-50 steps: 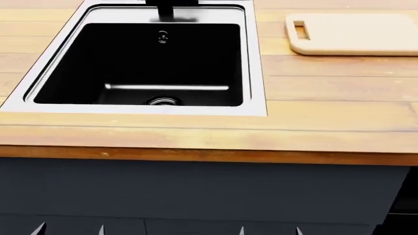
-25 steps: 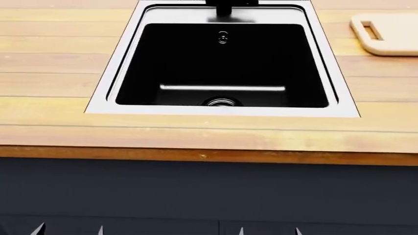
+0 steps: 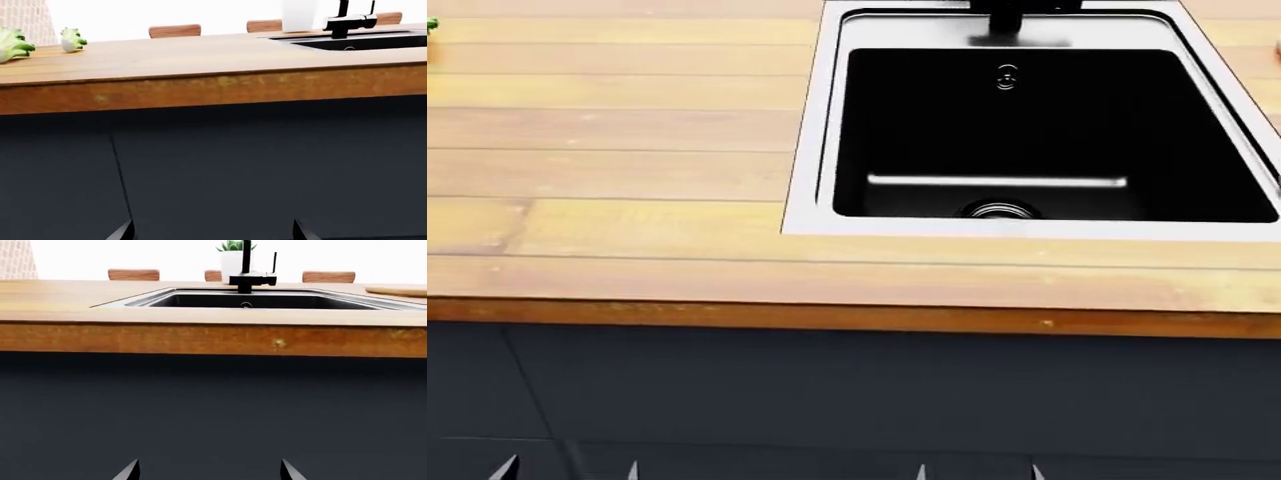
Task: Place the celery and the celery on separate cutting boards.
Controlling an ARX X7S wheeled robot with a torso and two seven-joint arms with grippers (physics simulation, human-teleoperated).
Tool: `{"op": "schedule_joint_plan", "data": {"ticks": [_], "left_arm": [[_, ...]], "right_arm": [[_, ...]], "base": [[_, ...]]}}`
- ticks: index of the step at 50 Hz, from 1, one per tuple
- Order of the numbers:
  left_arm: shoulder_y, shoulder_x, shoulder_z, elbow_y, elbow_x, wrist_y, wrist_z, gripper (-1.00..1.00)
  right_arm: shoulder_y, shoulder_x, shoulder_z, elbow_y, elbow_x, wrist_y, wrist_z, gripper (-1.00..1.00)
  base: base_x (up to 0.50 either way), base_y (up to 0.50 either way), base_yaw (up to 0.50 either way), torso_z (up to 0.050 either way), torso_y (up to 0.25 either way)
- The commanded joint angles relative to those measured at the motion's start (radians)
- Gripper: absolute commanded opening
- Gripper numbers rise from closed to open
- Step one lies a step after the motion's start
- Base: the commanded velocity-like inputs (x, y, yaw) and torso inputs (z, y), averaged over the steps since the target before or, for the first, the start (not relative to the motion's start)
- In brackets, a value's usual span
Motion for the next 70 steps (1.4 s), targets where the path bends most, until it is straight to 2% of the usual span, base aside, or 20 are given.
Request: {"op": "schedule_joint_plan", "data": {"ticks": [1, 35, 40, 42, 44, 45, 46, 52, 70], "left_arm": [[-0.001, -0.004, 0.004, 0.000, -0.016, 0.018, -0.006, 1.00], [-0.008, -0.021, 0.035, -0.006, -0.015, 0.032, -0.037, 1.00], [-0.009, -0.023, 0.036, -0.025, -0.014, 0.051, -0.044, 1.00], [-0.003, -0.026, 0.035, -0.020, -0.037, 0.066, -0.025, 1.00], [0.019, -0.030, 0.027, 0.000, -0.115, 0.137, 0.044, 1.00], [0.017, -0.040, 0.035, 0.016, -0.059, 0.103, 0.006, 1.00], [0.013, -0.030, 0.023, 0.013, -0.110, 0.101, 0.023, 1.00], [0.009, -0.038, 0.033, -0.007, -0.070, 0.104, 0.000, 1.00], [0.016, -0.047, 0.041, 0.002, -0.096, 0.105, 0.001, 1.00]], "right_arm": [[0.001, 0.008, -0.010, 0.000, 0.006, -0.001, 0.009, 1.00], [0.004, 0.024, -0.029, 0.004, 0.032, -0.009, 0.029, 1.00], [0.006, 0.028, -0.035, 0.004, 0.031, -0.010, 0.031, 1.00], [0.006, 0.028, -0.037, 0.003, 0.032, -0.010, 0.032, 1.00], [0.005, 0.030, -0.039, 0.001, 0.030, -0.013, 0.034, 1.00], [0.005, 0.031, -0.039, 0.001, 0.031, -0.014, 0.035, 1.00], [0.004, 0.031, -0.041, 0.000, 0.030, -0.014, 0.036, 1.00], [0.005, 0.035, -0.046, 0.000, 0.028, -0.014, 0.040, 1.00], [0.006, 0.043, -0.057, 0.001, 0.036, -0.018, 0.048, 1.00]], "base": [[0.00, 0.50, 0.00, 0.000, 0.000], [0.00, 0.50, 0.00, 0.000, 0.000], [0.00, 0.04, 0.00, 0.000, 0.000], [0.00, 0.00, 0.00, 0.000, 0.000], [0.00, 0.00, 0.00, 0.039, 0.000], [0.00, 0.00, 0.00, 0.050, 0.000], [0.00, 0.00, 0.00, 0.050, 0.000], [0.00, 0.00, 0.00, 0.050, 0.000], [0.00, 0.00, 0.00, 0.050, 0.000]]}}
